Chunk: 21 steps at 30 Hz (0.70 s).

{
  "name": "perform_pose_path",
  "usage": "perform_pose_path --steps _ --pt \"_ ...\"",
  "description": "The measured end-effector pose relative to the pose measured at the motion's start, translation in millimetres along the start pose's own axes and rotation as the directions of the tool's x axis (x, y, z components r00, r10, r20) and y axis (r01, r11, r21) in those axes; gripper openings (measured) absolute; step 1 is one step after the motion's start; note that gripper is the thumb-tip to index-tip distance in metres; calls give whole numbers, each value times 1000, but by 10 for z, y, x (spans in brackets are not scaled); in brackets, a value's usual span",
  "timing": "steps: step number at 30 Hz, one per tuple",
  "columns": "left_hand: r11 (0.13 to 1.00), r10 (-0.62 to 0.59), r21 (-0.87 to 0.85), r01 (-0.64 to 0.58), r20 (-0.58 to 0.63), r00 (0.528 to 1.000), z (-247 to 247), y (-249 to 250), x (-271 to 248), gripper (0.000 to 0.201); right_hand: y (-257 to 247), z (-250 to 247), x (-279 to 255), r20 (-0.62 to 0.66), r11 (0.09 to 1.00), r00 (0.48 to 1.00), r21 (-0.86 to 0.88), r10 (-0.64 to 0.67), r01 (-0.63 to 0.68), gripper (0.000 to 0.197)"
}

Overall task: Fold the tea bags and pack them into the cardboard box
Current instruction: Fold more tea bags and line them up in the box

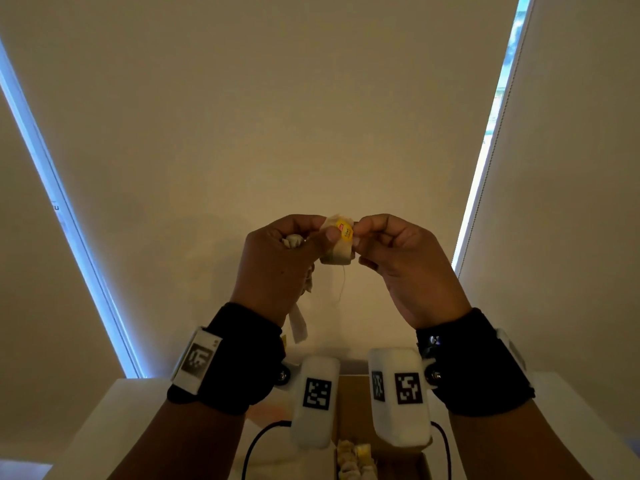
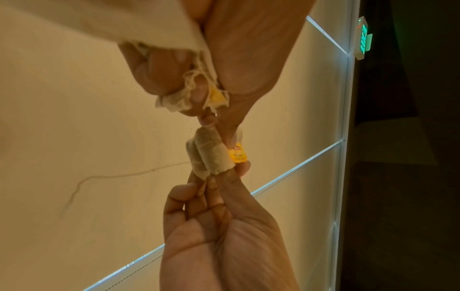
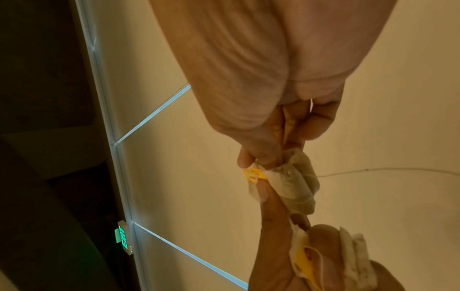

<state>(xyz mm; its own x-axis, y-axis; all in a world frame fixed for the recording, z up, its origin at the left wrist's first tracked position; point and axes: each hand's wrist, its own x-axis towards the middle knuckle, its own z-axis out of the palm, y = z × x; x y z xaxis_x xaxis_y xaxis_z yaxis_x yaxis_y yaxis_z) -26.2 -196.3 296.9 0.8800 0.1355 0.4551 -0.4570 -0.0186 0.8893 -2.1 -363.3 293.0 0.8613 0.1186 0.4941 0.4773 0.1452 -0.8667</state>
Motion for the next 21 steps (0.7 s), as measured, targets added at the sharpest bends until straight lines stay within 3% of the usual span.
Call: perform_pose_path --steps 5,10,16,21 --pt "999 27 27 -25 -65 998 23 -30 13 9 -68 -7 -160 -33 975 990 -182 -135 127 14" --pt "996 73 47 -69 -73 995 108 -64 2 9 -30 65 -206 20 940 977 -268 -214 211 19" --pt "994 102 53 -99 -63 993 181 -99 18 6 48 23 -147 -25 930 971 -295 -239 222 23" --pt "996 81 29 -80 -33 996 191 -166 33 7 43 -35 -105 -62 955 983 -255 -171 150 28"
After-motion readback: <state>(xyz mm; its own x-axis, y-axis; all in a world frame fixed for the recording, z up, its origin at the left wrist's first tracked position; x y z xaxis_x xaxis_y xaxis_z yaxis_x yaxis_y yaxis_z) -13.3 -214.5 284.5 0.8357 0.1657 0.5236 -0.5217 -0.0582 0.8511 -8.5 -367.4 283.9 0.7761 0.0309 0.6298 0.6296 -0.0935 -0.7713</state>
